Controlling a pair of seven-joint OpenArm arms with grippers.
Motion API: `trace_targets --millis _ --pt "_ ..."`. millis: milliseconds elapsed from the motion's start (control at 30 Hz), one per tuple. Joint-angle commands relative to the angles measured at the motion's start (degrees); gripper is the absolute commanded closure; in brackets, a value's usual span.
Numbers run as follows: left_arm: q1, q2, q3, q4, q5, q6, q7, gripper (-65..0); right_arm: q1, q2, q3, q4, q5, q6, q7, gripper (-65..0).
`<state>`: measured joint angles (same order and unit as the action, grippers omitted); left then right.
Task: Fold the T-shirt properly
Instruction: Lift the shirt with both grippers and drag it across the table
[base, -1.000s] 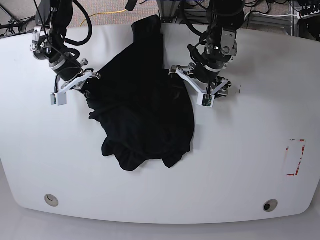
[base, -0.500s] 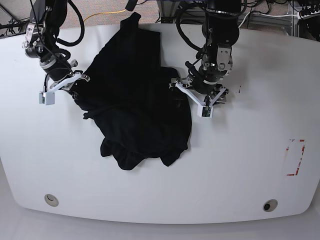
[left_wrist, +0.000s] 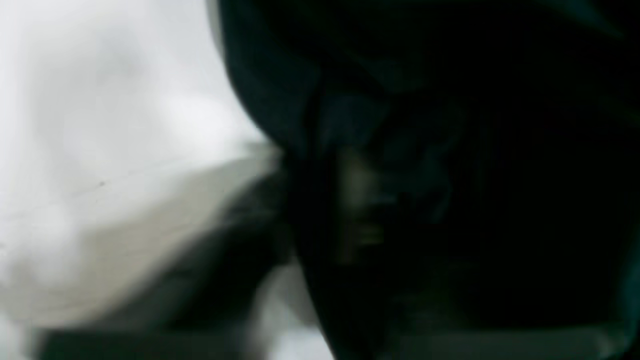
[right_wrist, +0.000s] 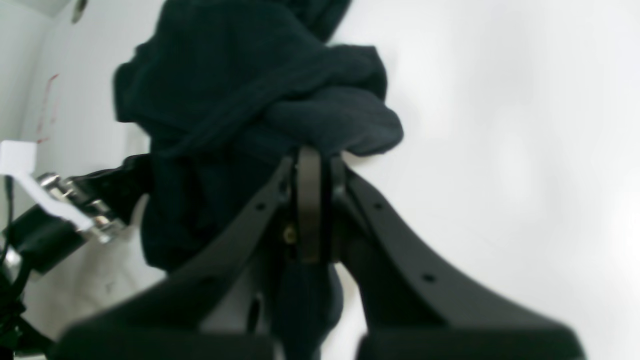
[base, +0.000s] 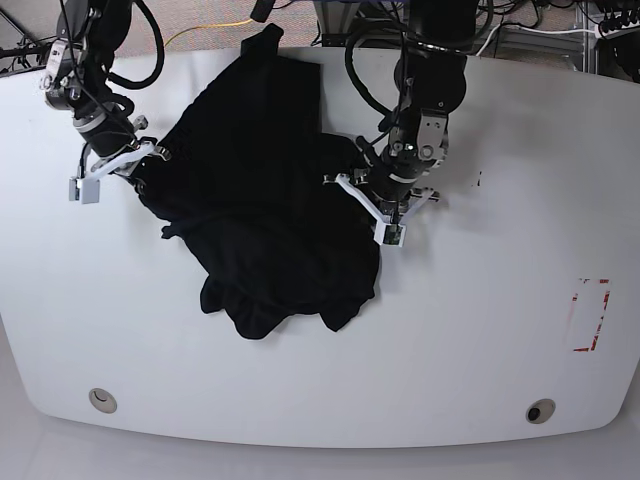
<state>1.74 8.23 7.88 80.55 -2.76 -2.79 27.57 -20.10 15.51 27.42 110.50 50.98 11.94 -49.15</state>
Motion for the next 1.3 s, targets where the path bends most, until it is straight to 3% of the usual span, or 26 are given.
trace_targets --millis 0,300,400,500,767,867,1267 --pt "0.06 0.17 0.16 0.37 -0.09 -0.16 2.36 0.0 0.71 0.8 0.32 -1.09 0.75 0.32 1.37 0.0" --pt "1.56 -2.03 -0.1 10.92 -0.18 -4.82 2.45 0.0 7.39 1.15 0.32 -5.57 0.75 0.32 1.37 0.0" --pt "1.56 -4.14 -1.95 16.72 -0.27 -6.84 6.49 0.0 9.59 1.24 0.23 -5.57 0.75 0.49 1.37 0.0" --pt "-0.29 -4.49 -5.37 20.15 -0.36 -11.5 12.12 0.0 12.41 1.94 0.05 -5.66 0.67 0.49 1.37 0.0" --pt "-10.31 -5.81 -16.45 25.86 0.08 -31.37 27.94 0.0 22.25 6.95 -3.02 -13.14 0.84 0.58 1.37 0.0" --pt "-14.44 -7.83 -18.03 26.04 0.0 -35.67 32.16 0.0 26.65 8.62 -5.22 -15.51 0.84 0.58 1.37 0.0" --pt "-29.47 -13.11 -18.82 25.86 -0.09 -36.55 33.75 0.0 43.17 12.05 -11.46 -24.92 0.84 0.58 1.19 0.0"
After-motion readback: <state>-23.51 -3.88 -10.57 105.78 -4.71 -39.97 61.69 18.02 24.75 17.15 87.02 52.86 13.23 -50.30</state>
